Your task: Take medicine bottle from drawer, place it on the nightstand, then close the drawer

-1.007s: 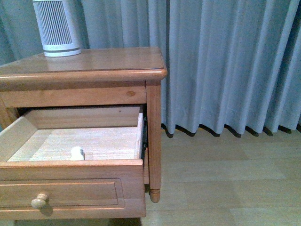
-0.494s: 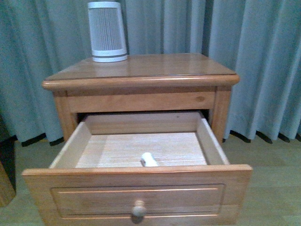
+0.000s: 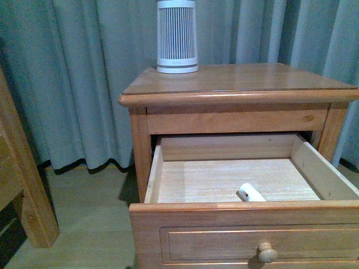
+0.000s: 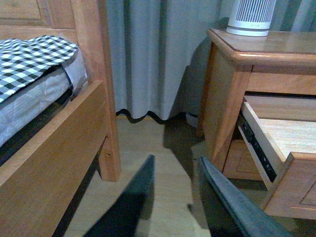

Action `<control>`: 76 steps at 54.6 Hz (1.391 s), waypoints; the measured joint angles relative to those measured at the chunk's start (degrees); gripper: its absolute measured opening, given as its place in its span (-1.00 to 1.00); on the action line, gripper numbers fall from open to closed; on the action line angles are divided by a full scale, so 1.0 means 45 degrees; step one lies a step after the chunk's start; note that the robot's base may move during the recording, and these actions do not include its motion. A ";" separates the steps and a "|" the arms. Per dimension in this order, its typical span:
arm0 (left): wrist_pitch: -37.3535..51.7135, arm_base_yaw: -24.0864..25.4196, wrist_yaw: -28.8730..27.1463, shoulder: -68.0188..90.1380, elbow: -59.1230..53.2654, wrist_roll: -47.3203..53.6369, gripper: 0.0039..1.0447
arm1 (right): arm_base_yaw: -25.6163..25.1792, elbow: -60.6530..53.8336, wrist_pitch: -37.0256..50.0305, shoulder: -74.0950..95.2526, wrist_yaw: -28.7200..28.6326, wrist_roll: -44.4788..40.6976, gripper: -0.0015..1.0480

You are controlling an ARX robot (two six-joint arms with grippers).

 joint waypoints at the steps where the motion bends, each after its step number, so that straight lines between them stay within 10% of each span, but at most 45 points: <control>1: 0.0000 0.0000 0.0000 0.0000 0.0000 0.0000 -0.30 | 0.0005 0.0170 0.0029 0.0335 -0.0117 0.0078 0.87; 20: 0.0000 0.0000 0.0015 0.0000 0.0000 0.0005 0.90 | 0.2035 0.9131 0.2696 1.2337 0.0908 -0.0996 0.87; 62: 0.0000 0.0000 0.0015 0.0000 0.0000 0.0010 0.88 | 0.3876 1.8666 0.0359 2.7088 0.4673 -0.2327 0.87; 76: 0.0000 0.0000 0.0015 0.0000 0.0000 0.0010 0.88 | 0.3750 1.8748 0.0311 2.7622 0.4648 -0.1739 0.18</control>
